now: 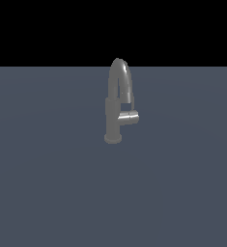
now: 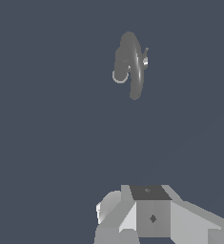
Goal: Turn on the faucet by rotating a designated handle.
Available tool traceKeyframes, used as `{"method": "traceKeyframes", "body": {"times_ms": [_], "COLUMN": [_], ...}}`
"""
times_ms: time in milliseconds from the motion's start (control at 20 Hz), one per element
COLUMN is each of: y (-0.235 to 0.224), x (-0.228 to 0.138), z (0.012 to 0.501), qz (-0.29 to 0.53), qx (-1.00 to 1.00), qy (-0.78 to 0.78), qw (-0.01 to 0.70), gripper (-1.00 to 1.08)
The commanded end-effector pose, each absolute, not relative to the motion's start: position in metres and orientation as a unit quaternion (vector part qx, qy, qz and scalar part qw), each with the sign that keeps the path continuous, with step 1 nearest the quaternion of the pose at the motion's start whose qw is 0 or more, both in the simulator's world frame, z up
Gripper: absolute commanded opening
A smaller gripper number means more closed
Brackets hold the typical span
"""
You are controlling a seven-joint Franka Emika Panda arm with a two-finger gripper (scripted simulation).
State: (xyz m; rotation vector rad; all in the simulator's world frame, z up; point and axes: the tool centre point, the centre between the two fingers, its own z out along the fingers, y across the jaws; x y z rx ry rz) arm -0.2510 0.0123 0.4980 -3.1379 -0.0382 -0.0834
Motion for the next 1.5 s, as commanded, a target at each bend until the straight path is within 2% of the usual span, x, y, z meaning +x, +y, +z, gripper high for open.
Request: {"method": "traceKeyframes", "body": {"times_ms": [0,400,1450], "y": [0.012,0.013,-0.001], "x": [-0.246,-0.215,-0.1], "z": [0.498,0.496,0.467], "qz": [-0.02,0.017,0.163], "qx": [-1.0,-0.999,-0.966], "qy": [-0.007,0.022,0.137], "qw": [0.006,0.034,0.143], "gripper": [-1.0,-1.0,-1.0]}}
